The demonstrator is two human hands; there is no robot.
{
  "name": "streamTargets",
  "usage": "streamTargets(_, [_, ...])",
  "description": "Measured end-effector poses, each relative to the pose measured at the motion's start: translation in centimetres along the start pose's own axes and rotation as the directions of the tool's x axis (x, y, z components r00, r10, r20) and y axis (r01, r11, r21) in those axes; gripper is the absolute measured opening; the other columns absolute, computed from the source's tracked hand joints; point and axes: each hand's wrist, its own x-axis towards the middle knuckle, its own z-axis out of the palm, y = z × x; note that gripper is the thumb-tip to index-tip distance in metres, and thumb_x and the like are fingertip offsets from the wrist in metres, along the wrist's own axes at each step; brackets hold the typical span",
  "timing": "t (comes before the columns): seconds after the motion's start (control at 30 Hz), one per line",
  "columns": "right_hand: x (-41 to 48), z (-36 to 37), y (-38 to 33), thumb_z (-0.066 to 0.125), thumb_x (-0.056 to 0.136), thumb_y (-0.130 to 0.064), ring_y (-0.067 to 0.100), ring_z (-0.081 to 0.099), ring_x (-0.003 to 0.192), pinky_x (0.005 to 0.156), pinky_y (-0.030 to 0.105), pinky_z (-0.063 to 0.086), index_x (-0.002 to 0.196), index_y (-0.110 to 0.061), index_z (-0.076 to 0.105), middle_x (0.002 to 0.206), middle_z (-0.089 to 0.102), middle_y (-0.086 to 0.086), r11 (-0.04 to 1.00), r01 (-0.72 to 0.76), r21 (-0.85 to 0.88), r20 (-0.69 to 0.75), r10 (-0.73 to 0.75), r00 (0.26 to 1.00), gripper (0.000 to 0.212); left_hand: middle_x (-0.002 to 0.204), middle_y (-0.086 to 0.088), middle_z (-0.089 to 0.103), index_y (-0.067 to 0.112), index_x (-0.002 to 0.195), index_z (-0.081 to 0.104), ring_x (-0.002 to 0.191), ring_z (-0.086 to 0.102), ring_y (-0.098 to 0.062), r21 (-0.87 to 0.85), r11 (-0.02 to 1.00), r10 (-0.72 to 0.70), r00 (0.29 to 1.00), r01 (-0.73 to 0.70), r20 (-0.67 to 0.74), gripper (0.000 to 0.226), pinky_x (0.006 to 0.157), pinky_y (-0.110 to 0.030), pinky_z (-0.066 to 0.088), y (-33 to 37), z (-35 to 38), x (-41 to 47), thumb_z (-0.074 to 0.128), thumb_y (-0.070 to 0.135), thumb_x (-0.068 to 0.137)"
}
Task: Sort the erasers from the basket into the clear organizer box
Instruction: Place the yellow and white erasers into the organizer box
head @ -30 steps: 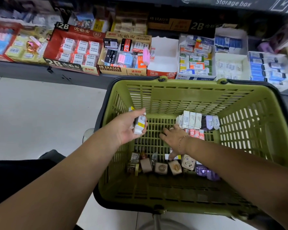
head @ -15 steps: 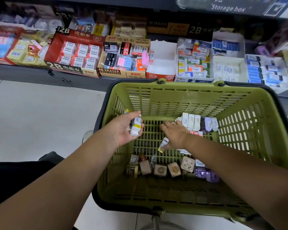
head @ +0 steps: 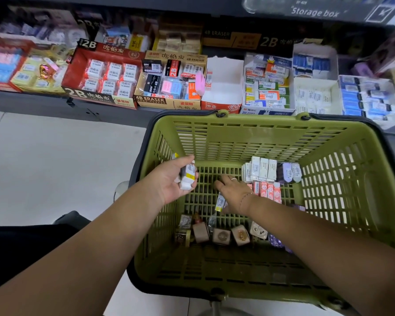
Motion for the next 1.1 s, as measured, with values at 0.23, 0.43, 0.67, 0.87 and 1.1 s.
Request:
streamTargets(0.23, [-0.6, 1.6, -1.3, 0.074, 0.074, -0.048, 0.034, 0.019, 0.138, 0.109, 0.049, 0.029, 0.143, -0.024, 0.026, 0.147, 0.016, 0.012, 0.993, -0.112, 0.019, -0.056, 0.113, 0.992, 0.087, 0.078, -0.010, 0.057, 0.005, 0.090, 0.057, 0.064, 0.053, -0.017, -0.001, 1.000, -0.010, 1.000, 0.010, 0.003, 0.013, 0.065, -0.027, 0.046, -0.1, 0.0, -0.1, 0.065, 0.016, 0.090])
streamTargets(0.43, [-0.7, 1.4, -1.3, 0.072, 0.080, -0.026, 0.033, 0.026, 0.132, 0.104, 0.045, 0.037, 0.141, -0.022, 0.032, 0.141, 0.025, 0.012, 0.993, -0.113, 0.041, -0.077, 0.116, 0.990, 0.073, 0.079, -0.011, 0.058, 0.005, 0.090, 0.058, 0.065, 0.055, -0.019, 0.006, 1.000, -0.024, 1.000, 0.024, -0.018, 0.013, 0.063, -0.028, 0.046, -0.4, -0.5, 0.0, 0.065, 0.016, 0.090])
streamTargets(0.67, [-1.1, 1.2, -1.3, 0.069, 0.080, -0.005, 0.037, 0.022, 0.137, 0.105, 0.041, 0.040, 0.142, -0.017, 0.032, 0.145, 0.022, 0.012, 0.995, -0.061, 0.076, -0.087, 0.067, 0.994, 0.074, 0.076, -0.011, 0.058, 0.006, 0.089, 0.059, 0.062, 0.055, -0.018, -0.002, 1.000, -0.025, 1.000, 0.025, 0.003, 0.008, 0.060, -0.027, 0.044, -0.5, -0.7, 0.1, 0.064, 0.013, 0.090])
streamTargets(0.87, [-4.0, -4.1, -1.7, 0.077, 0.073, -0.024, 0.019, 0.047, 0.113, 0.096, 0.021, 0.038, 0.124, -0.020, 0.053, 0.118, 0.040, -0.001, 0.851, 0.059, 0.522, -0.333, 0.139, 0.933, 0.056, 0.076, -0.010, 0.065, 0.010, 0.088, 0.060, 0.069, 0.061, -0.020, -0.014, 1.000, 0.000, 1.000, 0.000, 0.001, 0.004, 0.066, -0.031, 0.047, -0.5, -0.5, -0.2, 0.063, 0.008, 0.090])
streamTargets(1.1, [-10.7, -14.8, -2.5, 0.081, 0.067, -0.022, -0.002, 0.046, 0.099, 0.087, 0.012, 0.041, 0.113, -0.028, 0.057, 0.110, 0.045, -0.008, 0.756, 0.321, 0.571, -0.607, 0.124, 0.785, 0.052, 0.104, -0.015, 0.069, 0.006, 0.112, 0.065, 0.084, 0.068, -0.025, -0.045, 0.995, 0.094, 0.952, -0.085, 0.290, 0.049, 0.063, -0.032, 0.054, 0.7, 2.4, -3.3, 0.071, 0.043, 0.080])
